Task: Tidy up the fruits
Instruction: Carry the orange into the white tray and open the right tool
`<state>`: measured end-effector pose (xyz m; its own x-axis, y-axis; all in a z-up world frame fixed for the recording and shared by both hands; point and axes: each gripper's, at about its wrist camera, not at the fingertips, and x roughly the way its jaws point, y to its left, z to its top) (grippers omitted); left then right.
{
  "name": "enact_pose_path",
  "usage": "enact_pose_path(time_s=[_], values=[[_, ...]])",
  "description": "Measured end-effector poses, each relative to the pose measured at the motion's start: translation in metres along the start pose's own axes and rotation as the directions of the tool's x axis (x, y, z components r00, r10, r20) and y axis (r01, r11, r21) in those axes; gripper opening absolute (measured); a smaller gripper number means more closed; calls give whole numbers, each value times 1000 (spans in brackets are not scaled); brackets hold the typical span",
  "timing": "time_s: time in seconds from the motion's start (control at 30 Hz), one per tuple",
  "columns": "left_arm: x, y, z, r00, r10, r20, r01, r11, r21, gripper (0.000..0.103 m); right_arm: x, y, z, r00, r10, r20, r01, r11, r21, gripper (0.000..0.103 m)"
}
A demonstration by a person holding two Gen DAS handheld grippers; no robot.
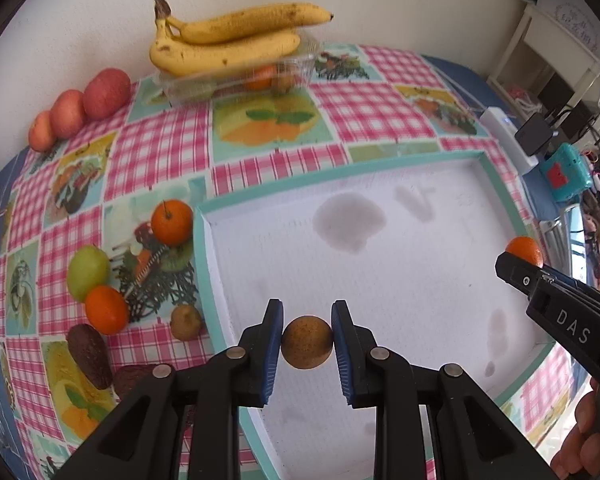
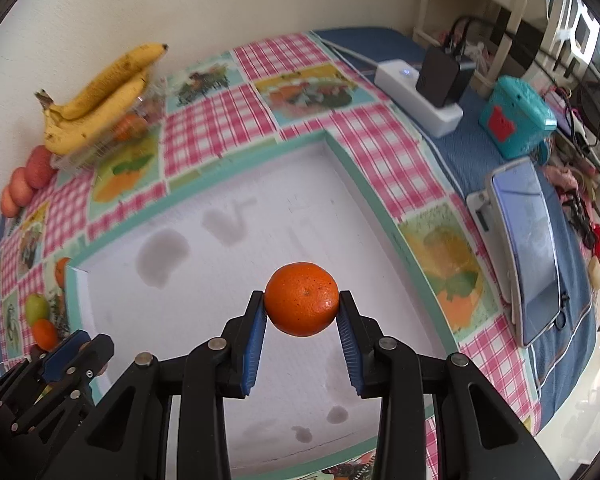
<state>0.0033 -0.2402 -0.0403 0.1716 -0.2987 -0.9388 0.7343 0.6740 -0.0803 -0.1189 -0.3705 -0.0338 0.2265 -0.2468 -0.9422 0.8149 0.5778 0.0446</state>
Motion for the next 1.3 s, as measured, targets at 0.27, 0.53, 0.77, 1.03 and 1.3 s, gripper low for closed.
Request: enact_pose_path(time_s=[0.27,0.53,0.77,1.03,1.3], values=[[15,-7,-8,999,10,-43,-10,1000,18,27,14,-5,-6,999,-14,-39,14,1000,10,37],[25,-8,-11,997,7,-72,-6,1000,15,27,23,-5,-9,998,-20,-65,21,1000,11,37],[36,-8,-16,995,8,-96,-7,1000,11,27,36,-2,-13,995,-21,-94,22,1000,6,37],[39,-10,-17,995,13,-96,-11,1000,15,27,37,0,-16,996,-23,-91,23,1000,6,37],[40,-9,-17,995,14,-100,-12,1000,18,27,38,1,-16,996,-30,-87,30,1000,0,37]])
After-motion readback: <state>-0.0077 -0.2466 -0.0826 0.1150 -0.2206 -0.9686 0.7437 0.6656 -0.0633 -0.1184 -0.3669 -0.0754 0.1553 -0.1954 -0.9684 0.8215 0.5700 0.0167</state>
